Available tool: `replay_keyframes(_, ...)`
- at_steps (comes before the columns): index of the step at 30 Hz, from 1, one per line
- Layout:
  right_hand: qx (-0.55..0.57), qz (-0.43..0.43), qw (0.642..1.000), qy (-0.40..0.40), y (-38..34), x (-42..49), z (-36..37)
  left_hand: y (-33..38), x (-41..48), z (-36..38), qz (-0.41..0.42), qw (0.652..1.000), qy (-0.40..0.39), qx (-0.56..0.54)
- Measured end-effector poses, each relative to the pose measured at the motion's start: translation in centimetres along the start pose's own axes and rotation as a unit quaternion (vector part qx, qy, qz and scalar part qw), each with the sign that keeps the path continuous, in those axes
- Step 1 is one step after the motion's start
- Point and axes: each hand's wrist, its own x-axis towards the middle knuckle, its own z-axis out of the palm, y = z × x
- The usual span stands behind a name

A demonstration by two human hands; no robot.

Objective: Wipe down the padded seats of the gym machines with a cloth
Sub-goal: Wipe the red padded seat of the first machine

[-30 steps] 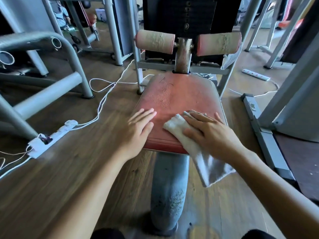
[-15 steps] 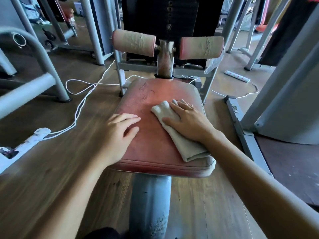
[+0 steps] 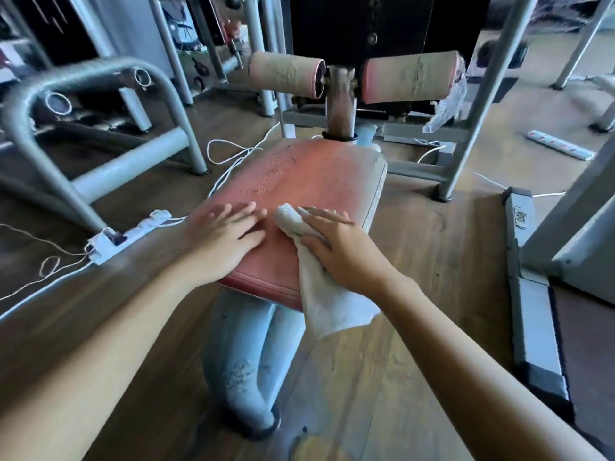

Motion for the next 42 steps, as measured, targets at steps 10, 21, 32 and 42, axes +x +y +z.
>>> replay_keyframes(10,0.226,0.165,0.922,0.269,5.4,-7.4,-4.8,4.1,-0.5,3.0,-0.128,0.985,0.013,0.117)
replay_keyframes(21,0.453,0.272,0.793,0.302,-3.8,-15.0,3.7,4.3,-0.7,4.1,-0.125,0.979,0.126,0.100)
replay_keyframes(32,0.444,0.264,0.805,0.291,-6.4,-12.1,6.6,4.2,-0.7,4.3,-0.112,0.979,0.142,0.096)
replay_keyframes(42,0.323,0.312,0.843,0.296,1.9,-2.8,1.5,4.0,-0.3,4.6,-0.106,0.979,0.142,0.102)
